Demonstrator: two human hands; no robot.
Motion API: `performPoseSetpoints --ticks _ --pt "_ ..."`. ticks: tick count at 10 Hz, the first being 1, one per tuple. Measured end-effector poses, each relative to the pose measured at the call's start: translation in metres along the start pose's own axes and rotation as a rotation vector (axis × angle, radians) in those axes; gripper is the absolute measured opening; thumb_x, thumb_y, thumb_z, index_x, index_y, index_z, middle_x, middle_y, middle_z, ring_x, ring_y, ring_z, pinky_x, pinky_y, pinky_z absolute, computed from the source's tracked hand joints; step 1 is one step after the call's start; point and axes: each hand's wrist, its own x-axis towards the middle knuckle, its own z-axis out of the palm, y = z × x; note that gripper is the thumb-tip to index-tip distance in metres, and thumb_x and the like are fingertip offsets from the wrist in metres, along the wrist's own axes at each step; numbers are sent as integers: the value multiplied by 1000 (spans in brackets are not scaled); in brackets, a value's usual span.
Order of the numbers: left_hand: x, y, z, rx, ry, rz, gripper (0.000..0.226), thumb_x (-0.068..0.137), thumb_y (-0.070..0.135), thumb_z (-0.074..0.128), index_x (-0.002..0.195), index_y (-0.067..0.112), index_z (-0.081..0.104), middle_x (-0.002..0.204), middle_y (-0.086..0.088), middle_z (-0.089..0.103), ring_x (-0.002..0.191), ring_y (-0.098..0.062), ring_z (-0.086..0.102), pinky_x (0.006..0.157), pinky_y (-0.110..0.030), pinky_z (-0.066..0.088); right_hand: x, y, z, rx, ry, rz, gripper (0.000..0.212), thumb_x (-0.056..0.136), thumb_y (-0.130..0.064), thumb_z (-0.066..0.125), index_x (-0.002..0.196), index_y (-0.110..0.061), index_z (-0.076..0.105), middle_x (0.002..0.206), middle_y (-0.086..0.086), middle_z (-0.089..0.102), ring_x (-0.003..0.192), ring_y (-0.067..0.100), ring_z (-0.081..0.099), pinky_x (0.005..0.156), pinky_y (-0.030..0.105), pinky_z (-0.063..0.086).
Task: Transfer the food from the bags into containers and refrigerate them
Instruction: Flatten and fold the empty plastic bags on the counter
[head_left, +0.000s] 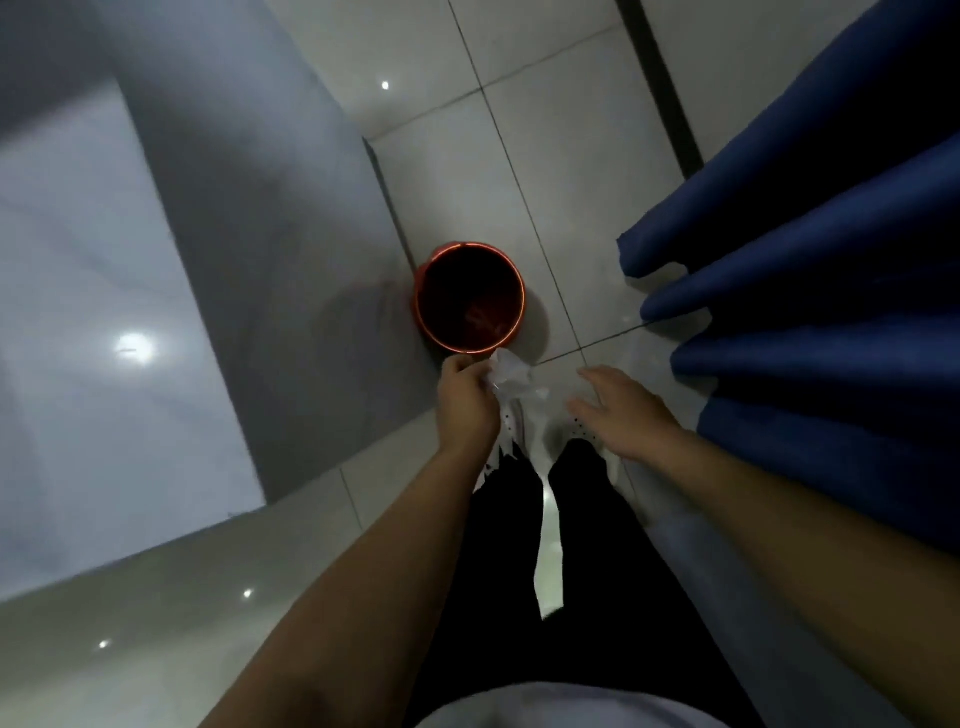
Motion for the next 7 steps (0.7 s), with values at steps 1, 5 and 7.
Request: performPoseSetpoints --ticks 1,5,7 --pt "72 -26 46 -46 31 -114 24 94 -3 54 111 -1 70 125 -14 50 105 -27 56 84 -17 35 53 31 25 79 -34 159 68 98 -60 43 155 -26 30 159 5 32 138 32 41 113 46 35" --pt "281 -132 151 418 -238 -173 69 96 36 60 156 32 26 164 -18 8 149 -44 14 118 -49 20 186 123 102 212 32 179 60 99 -51 49 152 -27 35 156 0 38 132 24 46 98 30 37" --pt "247 -143 159 540 -504 -227 97 91 46 64 159 36 -4 168 -10 -13 153 -39 -8 122 -55 5 186 129 96 81 -33 168 68 98 -57 47 156 -32 24 163 -4 24 143 26 35 114 38 33"
